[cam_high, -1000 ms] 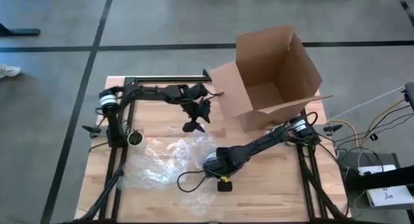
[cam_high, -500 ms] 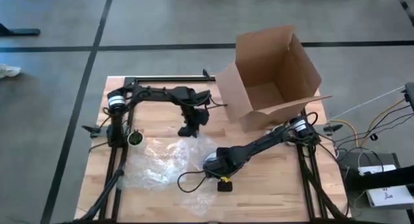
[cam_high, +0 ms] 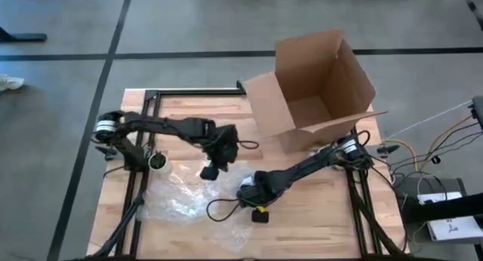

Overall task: Wrap mug
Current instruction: Wrap the blue mug with the right bubble wrap

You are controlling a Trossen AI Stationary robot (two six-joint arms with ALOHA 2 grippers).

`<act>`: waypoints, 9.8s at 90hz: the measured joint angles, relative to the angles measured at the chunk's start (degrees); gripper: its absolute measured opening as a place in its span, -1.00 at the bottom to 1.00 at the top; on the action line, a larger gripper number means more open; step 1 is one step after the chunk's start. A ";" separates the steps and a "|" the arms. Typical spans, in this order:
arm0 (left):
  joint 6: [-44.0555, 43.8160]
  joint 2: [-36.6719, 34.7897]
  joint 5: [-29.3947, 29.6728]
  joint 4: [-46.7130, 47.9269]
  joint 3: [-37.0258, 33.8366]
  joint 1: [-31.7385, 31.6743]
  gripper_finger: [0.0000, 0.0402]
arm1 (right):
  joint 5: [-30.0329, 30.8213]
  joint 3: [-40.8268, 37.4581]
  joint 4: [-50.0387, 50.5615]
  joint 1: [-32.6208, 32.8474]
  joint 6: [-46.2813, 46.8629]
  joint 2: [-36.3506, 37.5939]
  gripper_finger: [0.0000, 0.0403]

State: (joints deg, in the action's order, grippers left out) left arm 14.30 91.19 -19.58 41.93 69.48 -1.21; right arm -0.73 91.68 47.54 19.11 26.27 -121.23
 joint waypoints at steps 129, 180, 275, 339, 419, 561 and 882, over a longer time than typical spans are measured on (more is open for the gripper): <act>-26.98 10.61 36.28 -68.23 -27.18 22.54 -0.55 | 2.70 -0.17 -0.10 -1.60 6.48 0.03 -1.00; -24.30 10.79 46.32 -65.12 -28.42 22.08 -0.46 | 1.81 3.11 2.52 -1.01 -6.68 0.66 -0.57; -21.77 11.24 46.59 -64.52 -29.24 20.99 -0.63 | 14.48 6.94 14.01 -0.56 -26.81 8.67 -0.81; -19.83 11.02 49.01 -66.34 -29.67 20.50 -0.62 | 21.28 7.60 9.36 -3.34 -35.19 8.57 -0.99; -21.22 10.87 41.27 -69.64 -28.36 19.75 0.20 | 18.90 -0.44 -12.44 -2.12 -29.95 4.53 -1.00; -33.06 6.72 46.80 -71.12 -32.49 18.95 -0.40 | 21.74 -0.81 -13.93 -2.26 -25.80 2.01 -1.00; -29.07 -2.60 44.85 -38.90 -25.43 22.88 -0.89 | -4.11 2.78 6.71 -10.10 -9.20 -1.05 0.96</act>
State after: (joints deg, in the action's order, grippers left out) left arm -14.77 88.59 25.27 3.03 44.05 21.67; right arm -4.83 94.45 54.26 9.01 17.07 -122.28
